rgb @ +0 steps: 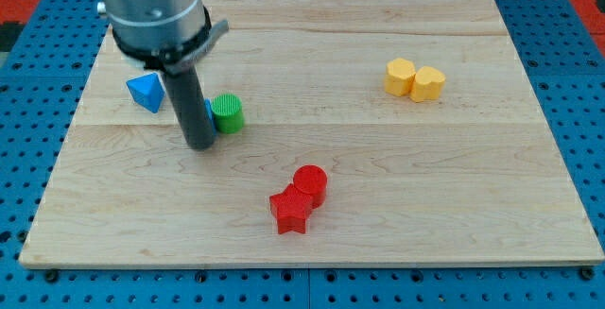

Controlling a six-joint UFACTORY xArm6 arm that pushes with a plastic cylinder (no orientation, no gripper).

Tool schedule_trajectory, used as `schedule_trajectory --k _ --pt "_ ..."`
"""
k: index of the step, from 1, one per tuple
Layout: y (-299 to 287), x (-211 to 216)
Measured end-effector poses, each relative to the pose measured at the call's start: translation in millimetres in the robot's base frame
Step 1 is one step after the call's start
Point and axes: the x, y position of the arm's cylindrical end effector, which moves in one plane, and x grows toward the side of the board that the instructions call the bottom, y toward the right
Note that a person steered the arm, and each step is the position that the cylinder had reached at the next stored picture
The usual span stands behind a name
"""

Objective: Arrange the blue blocks diagonally

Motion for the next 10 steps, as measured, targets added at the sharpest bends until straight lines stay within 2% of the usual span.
schedule_trajectory --k 1,2,3,4,5,7,8,9,10 --pt "-0.8 -53.9" --pt "1.0 -29.5" --pt "-55.5 -20.6" --pt "-104.5 -40.3" --pt "-96.8 -75.5" --pt "15.1 -85.8" --pt "18.8 -85.8" --pt "-43.0 -84.2" --pt "-10.0 -62.0"
